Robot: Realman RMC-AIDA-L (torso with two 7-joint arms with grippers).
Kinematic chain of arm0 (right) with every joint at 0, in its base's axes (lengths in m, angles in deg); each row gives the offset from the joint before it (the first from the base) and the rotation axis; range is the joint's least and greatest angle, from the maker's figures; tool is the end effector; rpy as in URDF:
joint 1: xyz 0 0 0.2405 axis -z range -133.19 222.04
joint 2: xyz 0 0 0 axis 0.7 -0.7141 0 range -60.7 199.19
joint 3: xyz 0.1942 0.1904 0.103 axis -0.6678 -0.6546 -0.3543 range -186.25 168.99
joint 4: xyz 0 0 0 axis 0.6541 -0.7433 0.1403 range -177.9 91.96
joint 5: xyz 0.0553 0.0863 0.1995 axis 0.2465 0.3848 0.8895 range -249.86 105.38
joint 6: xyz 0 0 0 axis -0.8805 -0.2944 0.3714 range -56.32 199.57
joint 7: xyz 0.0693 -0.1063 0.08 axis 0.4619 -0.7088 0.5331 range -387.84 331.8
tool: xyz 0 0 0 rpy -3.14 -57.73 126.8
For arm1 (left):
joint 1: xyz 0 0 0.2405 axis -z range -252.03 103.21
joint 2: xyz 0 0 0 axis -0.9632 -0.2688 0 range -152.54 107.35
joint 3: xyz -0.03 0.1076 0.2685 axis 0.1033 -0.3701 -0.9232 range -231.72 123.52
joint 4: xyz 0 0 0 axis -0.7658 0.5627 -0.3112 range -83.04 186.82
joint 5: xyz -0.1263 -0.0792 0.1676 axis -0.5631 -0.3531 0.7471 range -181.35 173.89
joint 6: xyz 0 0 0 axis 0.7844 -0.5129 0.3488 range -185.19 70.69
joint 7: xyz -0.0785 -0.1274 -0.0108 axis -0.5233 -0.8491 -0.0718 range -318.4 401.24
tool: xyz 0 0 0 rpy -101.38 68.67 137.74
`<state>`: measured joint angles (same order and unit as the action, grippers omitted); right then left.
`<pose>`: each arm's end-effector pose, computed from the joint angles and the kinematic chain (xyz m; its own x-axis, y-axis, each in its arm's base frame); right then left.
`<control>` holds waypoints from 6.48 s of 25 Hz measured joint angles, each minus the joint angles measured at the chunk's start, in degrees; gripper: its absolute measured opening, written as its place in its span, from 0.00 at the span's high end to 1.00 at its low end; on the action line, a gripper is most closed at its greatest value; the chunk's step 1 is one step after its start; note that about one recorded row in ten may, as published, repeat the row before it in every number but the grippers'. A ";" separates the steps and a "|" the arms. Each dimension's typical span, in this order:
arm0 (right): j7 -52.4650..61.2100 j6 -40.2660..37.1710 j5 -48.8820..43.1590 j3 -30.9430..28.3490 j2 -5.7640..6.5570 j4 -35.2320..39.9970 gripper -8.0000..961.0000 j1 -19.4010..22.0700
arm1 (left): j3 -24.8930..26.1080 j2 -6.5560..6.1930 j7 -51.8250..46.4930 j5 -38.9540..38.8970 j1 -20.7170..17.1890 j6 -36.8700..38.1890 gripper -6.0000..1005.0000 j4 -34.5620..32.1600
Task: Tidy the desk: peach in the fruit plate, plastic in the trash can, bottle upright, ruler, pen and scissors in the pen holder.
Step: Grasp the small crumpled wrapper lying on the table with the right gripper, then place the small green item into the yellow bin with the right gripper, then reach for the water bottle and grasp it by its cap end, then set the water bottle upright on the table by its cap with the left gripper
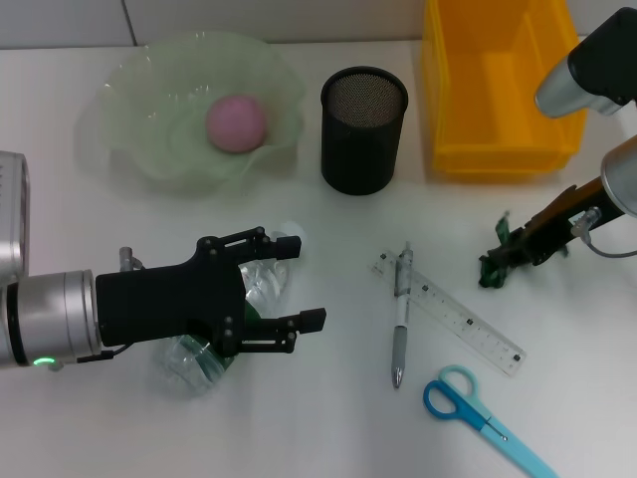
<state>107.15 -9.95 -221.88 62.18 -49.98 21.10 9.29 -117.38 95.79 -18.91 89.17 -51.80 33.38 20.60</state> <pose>0.2558 0.4014 -0.0247 0.7227 -0.6686 0.1750 -0.5565 -0.7131 -0.4264 -0.2933 0.3007 -0.0646 0.8022 0.1538 0.5769 0.2476 -0.9650 -0.0871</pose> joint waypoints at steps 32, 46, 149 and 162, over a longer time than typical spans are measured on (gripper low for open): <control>-10.02 12.82 4.43 -14.85 1.83 2.83 0.95 -5.21 | -0.44 0.09 0.11 -0.01 -0.24 -1.09 0.20 0.09; -13.91 18.76 6.70 -15.42 1.02 -0.52 0.66 -4.66 | -0.27 0.09 0.12 -0.03 -0.30 -0.75 0.21 0.08; -63.23 -15.61 46.51 -26.56 0.14 -20.22 0.12 24.71 | -7.44 0.07 -24.70 2.85 -13.37 -15.43 0.56 -38.01; -61.95 -15.69 46.45 -26.19 0.14 -19.91 0.12 24.02 | 0.91 0.04 -12.69 -4.15 -12.51 -9.91 0.56 -26.70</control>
<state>45.20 -25.64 -175.43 35.99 -49.85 1.19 33.30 -116.48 95.83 -31.60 85.02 -64.31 23.47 -6.10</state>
